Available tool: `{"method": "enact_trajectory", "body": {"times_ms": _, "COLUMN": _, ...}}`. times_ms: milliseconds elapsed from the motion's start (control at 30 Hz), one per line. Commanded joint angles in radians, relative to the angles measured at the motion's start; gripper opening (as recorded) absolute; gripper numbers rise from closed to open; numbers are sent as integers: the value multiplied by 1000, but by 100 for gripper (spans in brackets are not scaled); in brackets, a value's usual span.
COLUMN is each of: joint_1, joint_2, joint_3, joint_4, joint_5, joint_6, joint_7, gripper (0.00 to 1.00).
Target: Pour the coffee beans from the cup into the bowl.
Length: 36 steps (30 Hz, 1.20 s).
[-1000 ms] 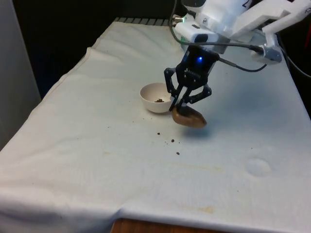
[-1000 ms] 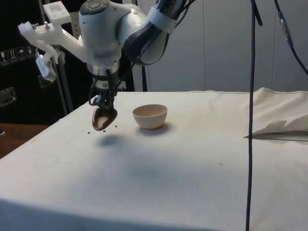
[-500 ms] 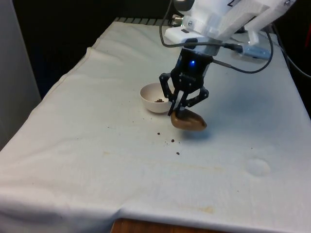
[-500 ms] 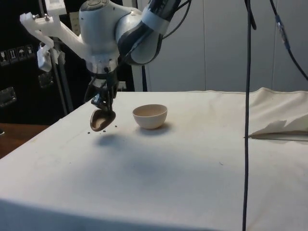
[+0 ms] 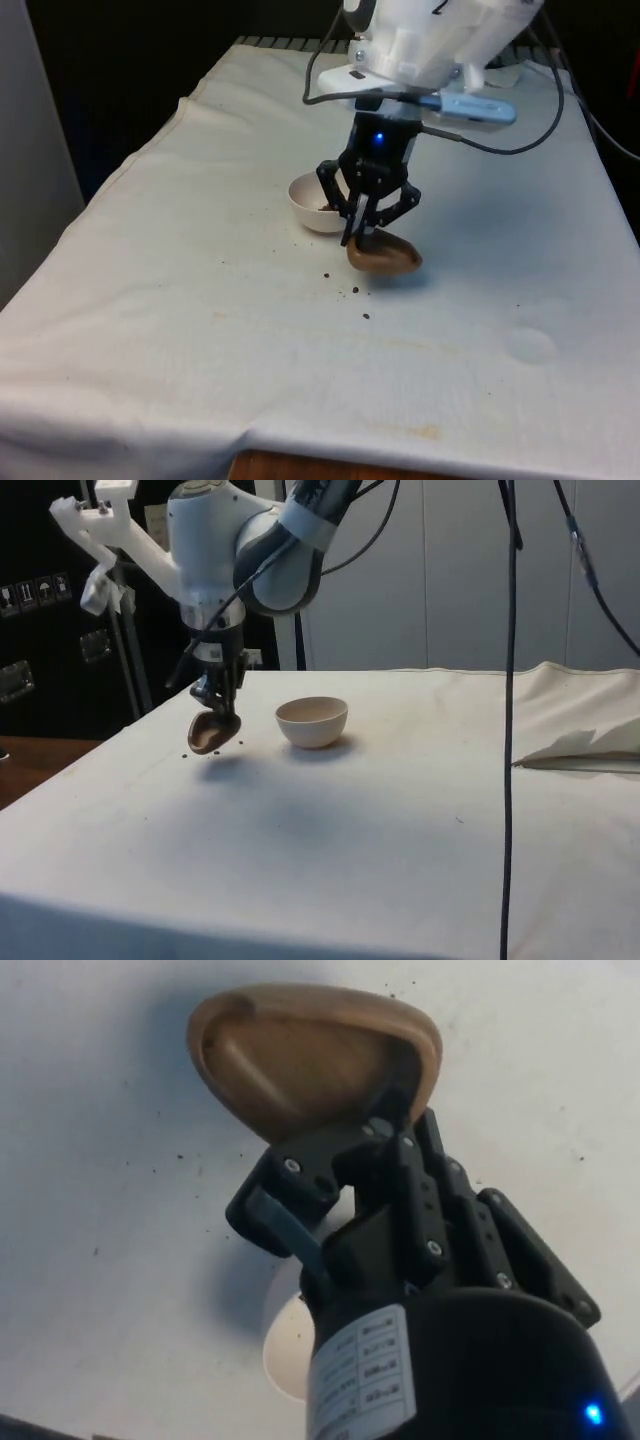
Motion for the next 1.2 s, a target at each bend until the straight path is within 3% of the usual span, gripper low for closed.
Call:
{"method": "enact_trajectory", "body": {"times_ms": 0, "joint_1": -17, "joint_2": 9, "joint_3": 15, "joint_4": 2, "joint_5": 25, "joint_6": 10, "joint_7": -25, "gripper": 0}}
{"method": "enact_trajectory", "body": {"times_ms": 167, "joint_1": -19, "joint_2": 24, "joint_3": 3, "joint_4": 11, "joint_5": 110, "joint_6": 7, "joint_7": -104, "gripper": 0}}
{"method": "enact_trajectory", "body": {"times_ms": 200, "joint_1": -2, "joint_2": 19, "joint_3": -15, "joint_4": 11, "joint_5": 103, "joint_6": 0, "joint_7": -94, "gripper": 0}}
{"method": "enact_trajectory", "body": {"times_ms": 233, "joint_1": -19, "joint_2": 26, "joint_3": 1, "joint_4": 13, "joint_5": 123, "joint_6": 6, "joint_7": -116, "gripper": 0}}
{"method": "enact_trajectory", "body": {"times_ms": 400, "joint_1": -19, "joint_2": 41, "joint_3": -12, "joint_4": 22, "joint_5": 204, "joint_6": 3, "joint_7": -193, "gripper": 0}}
{"method": "enact_trajectory", "body": {"times_ms": 467, "joint_1": -17, "joint_2": 43, "joint_3": -16, "joint_4": 22, "joint_5": 226, "joint_6": 3, "joint_7": -212, "gripper": 0}}
{"method": "enact_trajectory", "body": {"times_ms": 500, "joint_1": -5, "joint_2": 40, "joint_3": -30, "joint_4": 22, "joint_5": 214, "joint_6": 0, "joint_7": -199, "gripper": 0}}
{"method": "enact_trajectory", "body": {"times_ms": 533, "joint_1": -16, "joint_2": 44, "joint_3": -19, "joint_4": 22, "joint_5": 243, "joint_6": 3, "joint_7": -228, "gripper": 3}}
{"method": "enact_trajectory", "body": {"times_ms": 767, "joint_1": -13, "joint_2": 45, "joint_3": -25, "joint_4": 21, "joint_5": 273, "joint_6": 3, "joint_7": -254, "gripper": 38}}
{"method": "enact_trajectory", "body": {"times_ms": 800, "joint_1": -13, "joint_2": 45, "joint_3": -25, "joint_4": 21, "joint_5": 276, "joint_6": 3, "joint_7": -256, "gripper": 49}}
{"method": "enact_trajectory", "body": {"times_ms": 833, "joint_1": -5, "joint_2": 43, "joint_3": -35, "joint_4": 21, "joint_5": 266, "joint_6": 0, "joint_7": -247, "gripper": 54}}
{"method": "enact_trajectory", "body": {"times_ms": 867, "joint_1": -13, "joint_2": 45, "joint_3": -26, "joint_4": 21, "joint_5": 277, "joint_6": 3, "joint_7": -257, "gripper": 54}}
{"method": "enact_trajectory", "body": {"times_ms": 1000, "joint_1": -12, "joint_2": 45, "joint_3": -27, "joint_4": 21, "joint_5": 283, "joint_6": 3, "joint_7": -263, "gripper": 77}}
{"method": "enact_trajectory", "body": {"times_ms": 1033, "joint_1": -12, "joint_2": 45, "joint_3": -27, "joint_4": 21, "joint_5": 285, "joint_6": 3, "joint_7": -264, "gripper": 88}}
{"method": "enact_trajectory", "body": {"times_ms": 1067, "joint_1": -5, "joint_2": 43, "joint_3": -36, "joint_4": 21, "joint_5": 276, "joint_6": 0, "joint_7": -255, "gripper": 93}}
{"method": "enact_trajectory", "body": {"times_ms": 1100, "joint_1": -11, "joint_2": 37, "joint_3": -28, "joint_4": 20, "joint_5": 285, "joint_6": -3, "joint_7": -264, "gripper": 93}}
{"method": "enact_trajectory", "body": {"times_ms": 1167, "joint_1": -9, "joint_2": 21, "joint_3": -28, "joint_4": 16, "joint_5": 284, "joint_6": -13, "joint_7": -263, "gripper": 100}}
